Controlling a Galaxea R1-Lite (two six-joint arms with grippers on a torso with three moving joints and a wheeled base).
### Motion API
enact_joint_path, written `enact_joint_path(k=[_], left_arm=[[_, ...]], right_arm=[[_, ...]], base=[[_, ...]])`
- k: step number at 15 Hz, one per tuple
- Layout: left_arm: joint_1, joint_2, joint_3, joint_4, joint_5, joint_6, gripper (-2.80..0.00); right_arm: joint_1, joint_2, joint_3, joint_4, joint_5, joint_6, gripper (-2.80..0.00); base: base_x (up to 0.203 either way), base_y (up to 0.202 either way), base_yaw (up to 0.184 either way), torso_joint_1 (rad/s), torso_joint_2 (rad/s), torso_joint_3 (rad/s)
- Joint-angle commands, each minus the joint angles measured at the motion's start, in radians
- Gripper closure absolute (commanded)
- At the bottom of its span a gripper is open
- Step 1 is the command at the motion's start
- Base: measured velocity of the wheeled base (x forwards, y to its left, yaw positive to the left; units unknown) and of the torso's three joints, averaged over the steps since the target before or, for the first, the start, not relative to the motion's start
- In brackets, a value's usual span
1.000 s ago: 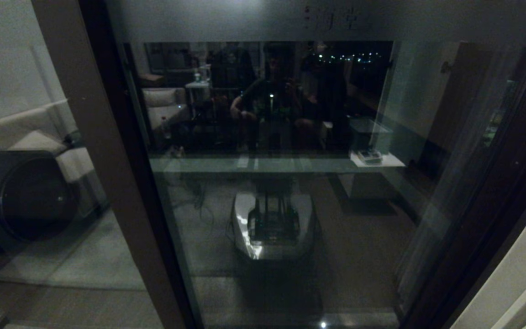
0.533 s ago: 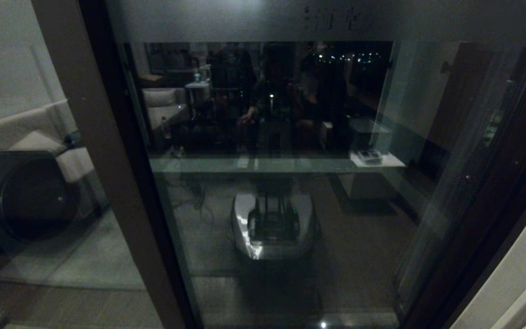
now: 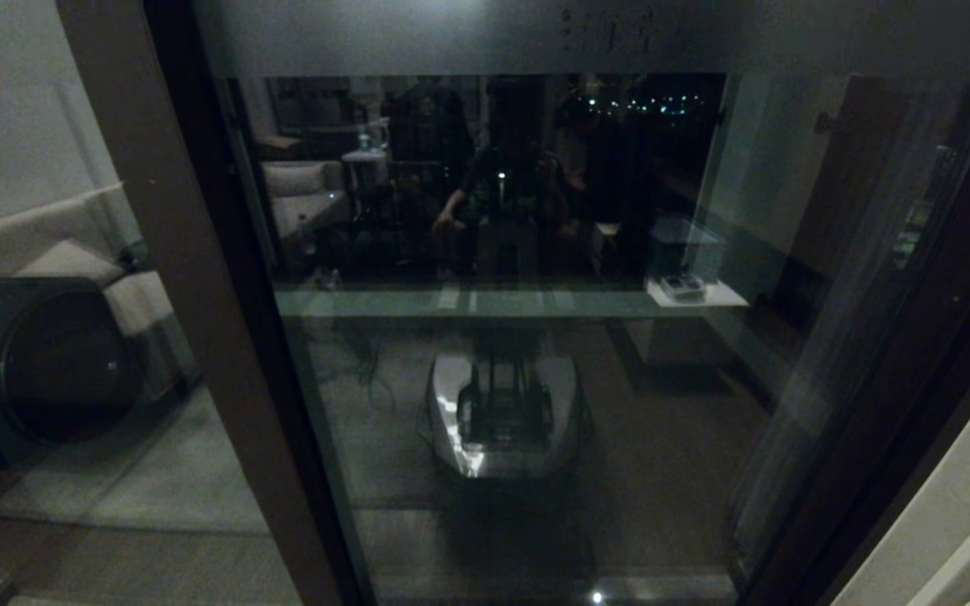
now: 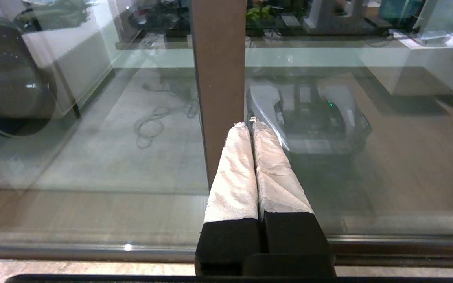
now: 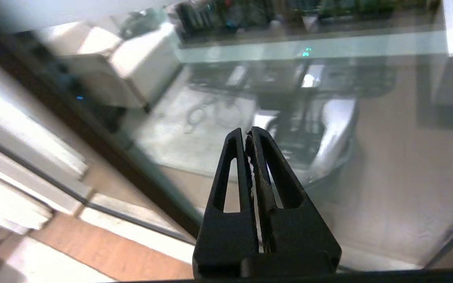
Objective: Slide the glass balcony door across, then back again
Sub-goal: Open the slid door
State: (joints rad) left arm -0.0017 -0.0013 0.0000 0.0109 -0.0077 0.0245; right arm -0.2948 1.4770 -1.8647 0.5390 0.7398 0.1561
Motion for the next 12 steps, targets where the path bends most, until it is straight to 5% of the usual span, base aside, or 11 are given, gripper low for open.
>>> enact_joint_path(k=[1,6,9,12], left_arm=[[0.001,0.000,0.000,0.000,0.000,0.000,0.00],[0.000,0.000,0.000,0.000,0.000,0.000,0.00],[0.000,0.000,0.000,0.000,0.000,0.000,0.00],[0.000,0.000,0.000,0.000,0.000,0.000,0.00]], right_arm=[[-0.006,0.207,-0.118,-0.027,0.002,-0.022,0.00],[0.015,0.164,0.079,0.000,0.003,-0.037,0.00],[0.022,0.189,0.108,-0.003,0.028,-0.194,0.00],[0.032,0.182,0.114,-0.004,0.032,-0.117,0.00]], base=[[0.000,0.000,0.000,0.000,0.00,0.000],[0.000,0.000,0.000,0.000,0.00,0.000],[0.000,0.000,0.000,0.000,0.00,0.000],[0.000,0.000,0.000,0.000,0.00,0.000]])
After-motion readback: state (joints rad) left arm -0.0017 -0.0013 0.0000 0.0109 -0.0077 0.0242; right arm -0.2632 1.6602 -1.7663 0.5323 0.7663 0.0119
